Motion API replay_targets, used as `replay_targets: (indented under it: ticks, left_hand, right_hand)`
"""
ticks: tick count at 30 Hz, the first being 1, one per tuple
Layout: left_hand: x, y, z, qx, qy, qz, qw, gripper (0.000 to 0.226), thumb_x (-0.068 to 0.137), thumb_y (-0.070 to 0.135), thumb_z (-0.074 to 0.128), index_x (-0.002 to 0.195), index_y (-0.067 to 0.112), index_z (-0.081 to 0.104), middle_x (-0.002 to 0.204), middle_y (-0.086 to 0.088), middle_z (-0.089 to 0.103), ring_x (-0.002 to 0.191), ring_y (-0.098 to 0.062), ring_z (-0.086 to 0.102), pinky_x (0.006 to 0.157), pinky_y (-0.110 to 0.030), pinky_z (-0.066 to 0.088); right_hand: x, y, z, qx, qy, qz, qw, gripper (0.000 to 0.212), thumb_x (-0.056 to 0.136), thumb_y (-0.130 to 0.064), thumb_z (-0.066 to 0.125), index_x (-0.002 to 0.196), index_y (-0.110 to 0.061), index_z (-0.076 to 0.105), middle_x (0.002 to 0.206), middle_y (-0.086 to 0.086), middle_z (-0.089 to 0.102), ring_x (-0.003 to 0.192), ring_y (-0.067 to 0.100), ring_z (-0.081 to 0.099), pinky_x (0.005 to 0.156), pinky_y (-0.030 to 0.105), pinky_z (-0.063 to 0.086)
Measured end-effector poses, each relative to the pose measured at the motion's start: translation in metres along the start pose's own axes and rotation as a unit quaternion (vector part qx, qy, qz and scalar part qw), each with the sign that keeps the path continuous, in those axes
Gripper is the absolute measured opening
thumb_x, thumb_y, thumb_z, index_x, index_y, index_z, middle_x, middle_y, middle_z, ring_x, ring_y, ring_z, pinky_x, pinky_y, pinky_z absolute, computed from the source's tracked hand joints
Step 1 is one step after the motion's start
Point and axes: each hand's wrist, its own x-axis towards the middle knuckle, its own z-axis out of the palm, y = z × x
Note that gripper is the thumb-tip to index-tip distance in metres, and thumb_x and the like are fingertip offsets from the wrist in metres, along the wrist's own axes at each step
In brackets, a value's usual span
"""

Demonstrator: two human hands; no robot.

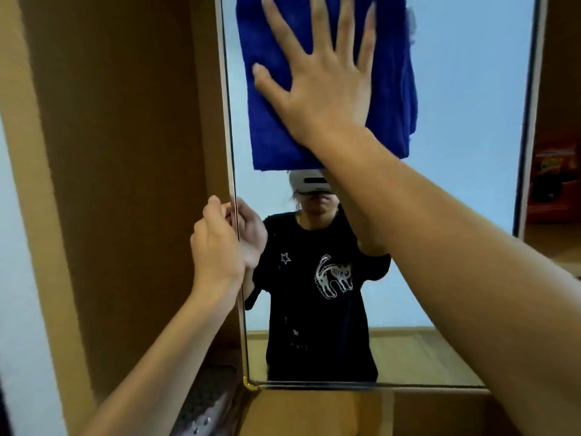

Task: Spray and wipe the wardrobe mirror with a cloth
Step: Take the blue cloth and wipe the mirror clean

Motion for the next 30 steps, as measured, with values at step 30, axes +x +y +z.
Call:
replay_targets:
  ticks: [30]
  left_hand:
    - [-0.031,-0.018,-0.024,0.004,-0.008,-0.103,0.995,0.073,0.083,0.066,0.027,0.12,0.013,0.061,0.119,-0.013,0.065,0.11,-0.026,0.059,0.102,-0.046,0.04]
  right_hand:
    - [-0.29,-0.051,0.04,0.033,-0.096,-0.067,0.993,0.069,0.093,-0.066,0.037,0.153,-0.042,0.011,0.163,0.005,0.007,0.15,0.032,0.003,0.12,0.052,0.0]
